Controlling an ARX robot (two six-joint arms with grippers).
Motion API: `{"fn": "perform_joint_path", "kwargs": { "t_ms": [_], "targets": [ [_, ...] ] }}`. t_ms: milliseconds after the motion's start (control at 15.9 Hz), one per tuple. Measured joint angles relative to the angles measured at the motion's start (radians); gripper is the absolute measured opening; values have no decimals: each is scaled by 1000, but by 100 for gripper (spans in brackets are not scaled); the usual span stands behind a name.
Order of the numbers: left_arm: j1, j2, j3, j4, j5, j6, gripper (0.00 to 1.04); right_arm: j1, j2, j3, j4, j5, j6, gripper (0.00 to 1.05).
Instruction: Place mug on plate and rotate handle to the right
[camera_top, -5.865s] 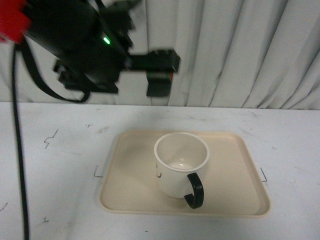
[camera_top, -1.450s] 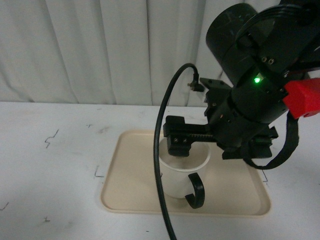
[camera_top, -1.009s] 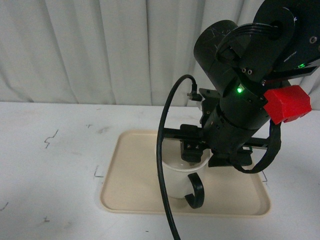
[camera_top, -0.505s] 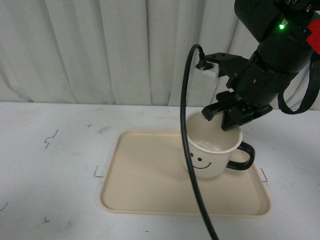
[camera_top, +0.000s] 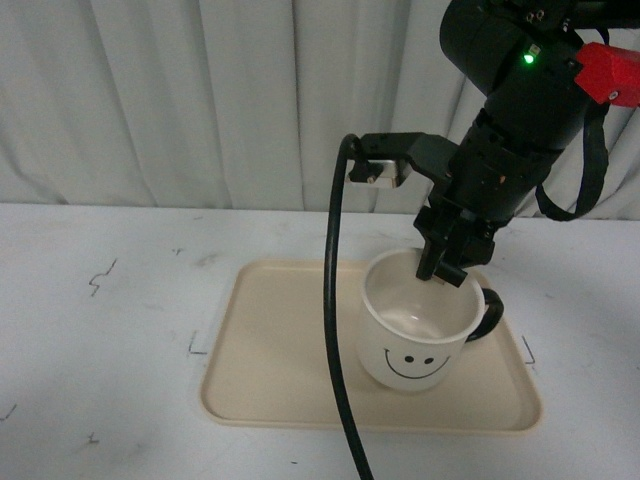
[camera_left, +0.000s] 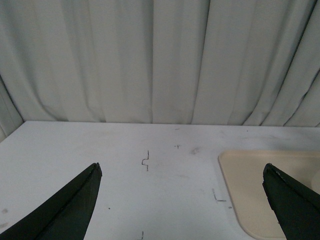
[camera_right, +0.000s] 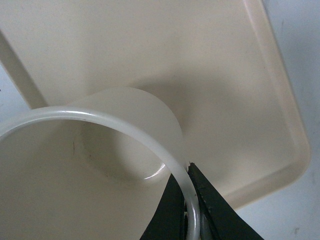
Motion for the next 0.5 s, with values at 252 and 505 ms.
{"fn": "perform_joint_path", "kwargs": {
  "t_ms": [252, 505],
  "targets": [
    [0, 0, 0, 0, 0, 0, 98, 25, 59, 57, -27, -26, -23, 3],
    [0, 0, 0, 0, 0, 0, 98, 39, 113, 95, -65, 1, 0, 3]
  ]
}}
